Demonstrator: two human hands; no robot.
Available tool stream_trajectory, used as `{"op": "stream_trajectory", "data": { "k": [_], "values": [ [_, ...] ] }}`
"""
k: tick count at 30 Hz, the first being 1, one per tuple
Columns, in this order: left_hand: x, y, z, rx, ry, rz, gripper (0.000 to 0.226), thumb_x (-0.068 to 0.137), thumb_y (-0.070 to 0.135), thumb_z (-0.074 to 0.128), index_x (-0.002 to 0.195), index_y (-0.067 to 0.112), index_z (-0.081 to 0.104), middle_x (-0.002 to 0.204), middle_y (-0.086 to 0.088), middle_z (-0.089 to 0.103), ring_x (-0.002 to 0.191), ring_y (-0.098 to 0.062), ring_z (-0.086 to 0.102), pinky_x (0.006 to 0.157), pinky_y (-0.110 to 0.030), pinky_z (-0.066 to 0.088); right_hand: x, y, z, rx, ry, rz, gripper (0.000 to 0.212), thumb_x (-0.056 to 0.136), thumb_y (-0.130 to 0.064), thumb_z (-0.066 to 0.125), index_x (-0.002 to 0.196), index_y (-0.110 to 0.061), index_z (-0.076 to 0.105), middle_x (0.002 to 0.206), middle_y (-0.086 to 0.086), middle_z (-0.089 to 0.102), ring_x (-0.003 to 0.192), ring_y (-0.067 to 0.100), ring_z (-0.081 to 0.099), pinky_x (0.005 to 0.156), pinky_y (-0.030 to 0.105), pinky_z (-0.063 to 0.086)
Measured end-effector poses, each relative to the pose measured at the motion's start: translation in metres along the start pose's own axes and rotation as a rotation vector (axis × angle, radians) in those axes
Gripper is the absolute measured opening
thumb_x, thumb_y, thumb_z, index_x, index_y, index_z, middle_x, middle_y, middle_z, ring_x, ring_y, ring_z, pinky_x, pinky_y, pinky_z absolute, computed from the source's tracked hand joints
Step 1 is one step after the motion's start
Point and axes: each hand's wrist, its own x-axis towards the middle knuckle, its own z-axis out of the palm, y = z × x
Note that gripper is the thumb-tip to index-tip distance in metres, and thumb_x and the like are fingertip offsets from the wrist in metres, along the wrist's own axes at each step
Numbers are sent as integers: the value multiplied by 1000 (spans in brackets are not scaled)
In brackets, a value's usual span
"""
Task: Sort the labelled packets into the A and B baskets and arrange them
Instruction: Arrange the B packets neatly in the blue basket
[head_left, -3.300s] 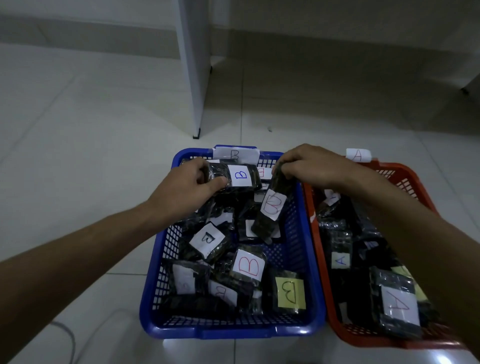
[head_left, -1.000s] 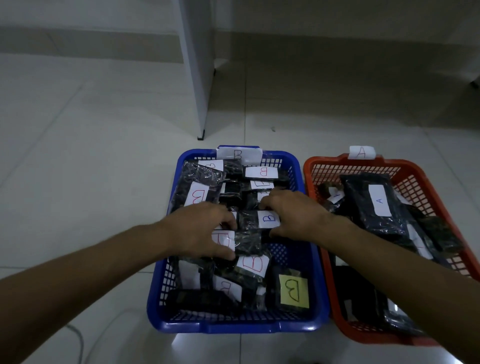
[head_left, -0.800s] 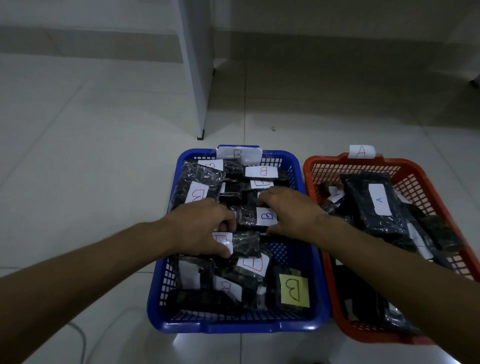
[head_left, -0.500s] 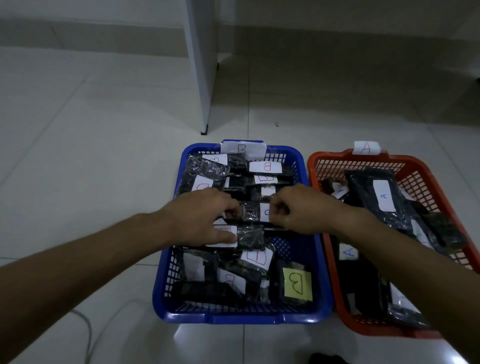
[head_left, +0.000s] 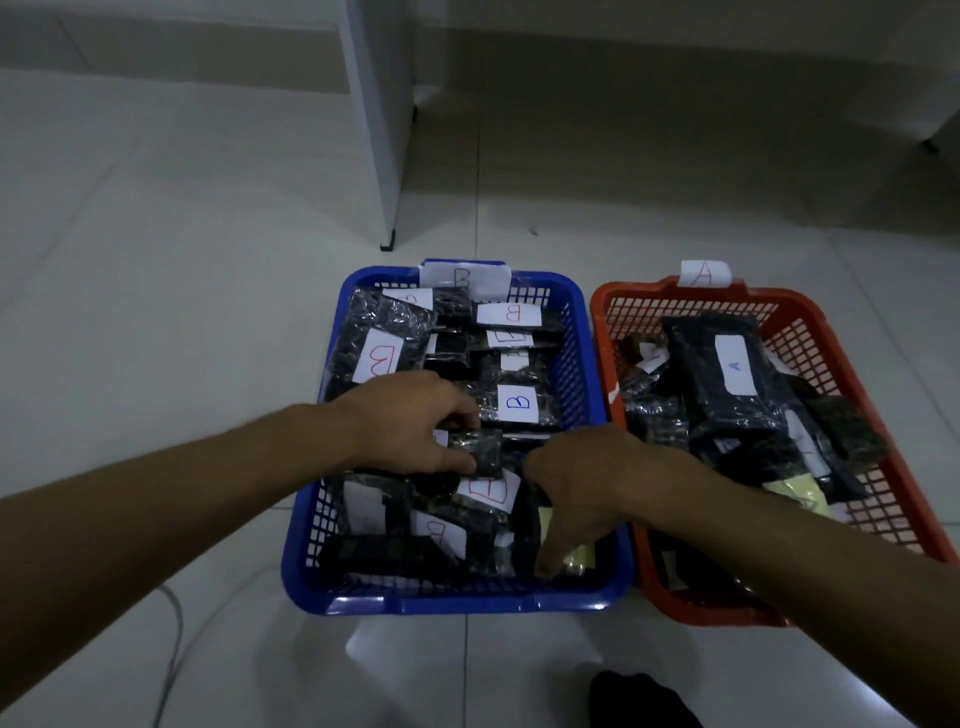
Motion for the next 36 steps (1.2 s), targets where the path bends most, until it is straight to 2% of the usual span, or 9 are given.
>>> {"op": "stream_trajectory", "data": {
  "k": [3,6,9,12,15,19,25,31,36],
  "values": [
    [-1,-1,3,42,-17,2,46,82,58,65,118,30,60,109,8,64,102,-11,49,88,-34,47,-4,8,-3,44,95,16,56,72,-69,70,100,-24,52,91,-7,52,75,11,49,64,30,41],
    [-1,6,3,144,-13,39,67,77,71,60,129,29,53,118,9,60,102,-10,42,90,-34,44,-5,20,-11,98,152,26,64,71,-70,70,113,-23,54,91,-7,52,85,14,55,69,32,48],
    [3,17,5,175,-15,57,80,74,73,60,139,30,44,128,10,56,108,-10,39,94,-32,35,2,25,-6,24,258,25,69,69,-69,72,119,-24,53,98,-7,53,91,14,50,73,32,44],
    [7,24,11,193,-27,14,76,75,73,60,136,31,45,127,7,56,113,-13,39,93,-34,28,14,24,6,-58,364,20,68,70,-68,71,119,-24,54,111,-2,56,104,19,49,80,35,38],
    [7,25,10,204,-47,-23,63,79,64,64,130,30,49,121,3,56,116,-14,38,96,-35,27,19,26,13,-24,451,13,65,72,-67,68,118,-23,53,107,-2,59,103,20,52,80,35,32],
    [1,23,11,153,-174,-50,62,79,58,68,134,36,49,130,1,47,128,-17,32,107,-37,22,22,29,14,0,580,36,64,72,-66,70,117,-24,54,109,-4,61,102,19,54,88,38,41],
    [1,19,5,71,-234,-34,61,76,56,72,130,39,52,128,7,50,124,-13,30,106,-38,21,29,28,15,-73,570,-23,62,77,-63,68,121,-22,55,118,-3,60,110,19,56,98,40,39],
    [7,15,5,44,-289,-126,74,69,79,59,133,44,47,135,5,46,131,-16,31,113,-43,22,31,28,14,33,575,-84,58,73,-56,77,113,-19,56,110,-2,61,100,19,60,84,39,55],
    [2,13,10,91,-267,-122,68,75,74,59,131,36,52,126,5,48,127,-14,32,108,-38,21,33,27,21,49,572,-103,53,75,-49,77,111,-17,56,104,-1,59,96,19,58,81,38,55]
  ]
}}
